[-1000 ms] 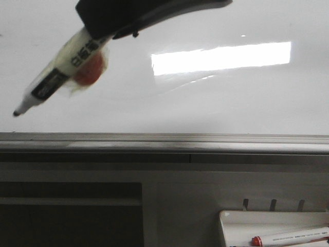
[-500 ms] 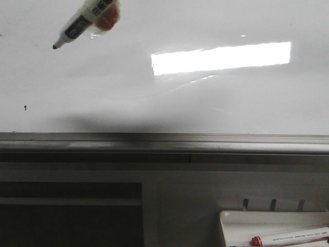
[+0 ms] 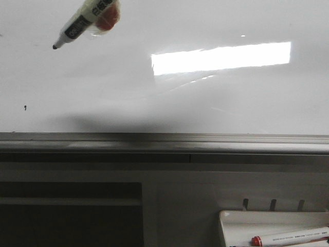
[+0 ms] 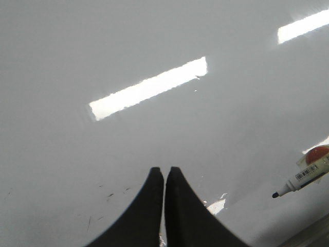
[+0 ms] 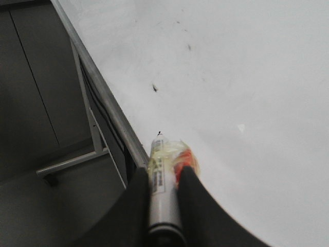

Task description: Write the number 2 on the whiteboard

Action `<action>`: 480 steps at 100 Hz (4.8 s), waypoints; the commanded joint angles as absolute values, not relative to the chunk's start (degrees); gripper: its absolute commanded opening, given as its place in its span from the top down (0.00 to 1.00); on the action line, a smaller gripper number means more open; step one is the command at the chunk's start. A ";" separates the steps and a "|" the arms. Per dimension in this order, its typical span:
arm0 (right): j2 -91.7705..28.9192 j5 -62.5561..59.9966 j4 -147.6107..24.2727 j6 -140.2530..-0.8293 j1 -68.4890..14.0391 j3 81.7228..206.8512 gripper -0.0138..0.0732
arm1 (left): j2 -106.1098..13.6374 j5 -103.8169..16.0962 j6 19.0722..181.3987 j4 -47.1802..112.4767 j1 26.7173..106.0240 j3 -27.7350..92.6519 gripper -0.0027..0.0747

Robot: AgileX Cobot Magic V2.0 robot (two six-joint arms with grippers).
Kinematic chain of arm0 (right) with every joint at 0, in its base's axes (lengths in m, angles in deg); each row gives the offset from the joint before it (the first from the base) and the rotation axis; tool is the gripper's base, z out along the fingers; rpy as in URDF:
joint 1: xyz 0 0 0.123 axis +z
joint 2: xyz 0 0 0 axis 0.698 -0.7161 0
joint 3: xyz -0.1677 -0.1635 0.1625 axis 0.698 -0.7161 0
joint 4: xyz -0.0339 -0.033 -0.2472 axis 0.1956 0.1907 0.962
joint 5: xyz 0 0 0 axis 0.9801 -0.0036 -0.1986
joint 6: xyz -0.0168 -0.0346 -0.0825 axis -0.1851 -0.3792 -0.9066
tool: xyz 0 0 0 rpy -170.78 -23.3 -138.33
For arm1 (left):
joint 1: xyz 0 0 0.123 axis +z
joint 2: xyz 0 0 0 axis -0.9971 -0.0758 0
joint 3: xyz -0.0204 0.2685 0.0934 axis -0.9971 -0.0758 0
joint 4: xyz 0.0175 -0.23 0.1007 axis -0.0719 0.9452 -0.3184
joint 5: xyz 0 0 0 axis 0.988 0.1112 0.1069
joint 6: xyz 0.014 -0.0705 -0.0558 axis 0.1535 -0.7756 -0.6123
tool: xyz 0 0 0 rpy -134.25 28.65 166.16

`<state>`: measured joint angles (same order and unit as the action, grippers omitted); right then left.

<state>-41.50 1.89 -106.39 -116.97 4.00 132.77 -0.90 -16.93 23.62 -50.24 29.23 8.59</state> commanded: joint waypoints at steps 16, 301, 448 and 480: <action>-39.22 4.83 -97.48 -111.19 4.26 134.20 0.90 | -1.62 -19.59 22.88 -52.42 29.28 9.92 0.99; -37.26 7.69 -58.03 -61.46 -8.68 127.86 0.90 | -1.53 -18.91 22.88 -61.46 29.28 9.92 0.99; -24.56 3.85 -61.23 -61.46 3.15 121.78 0.90 | -1.53 -29.11 22.99 -50.04 29.28 8.20 0.99; -33.38 -8.94 -58.04 -62.86 8.81 130.74 0.90 | -7.48 -49.07 26.18 -51.01 29.28 -5.63 0.44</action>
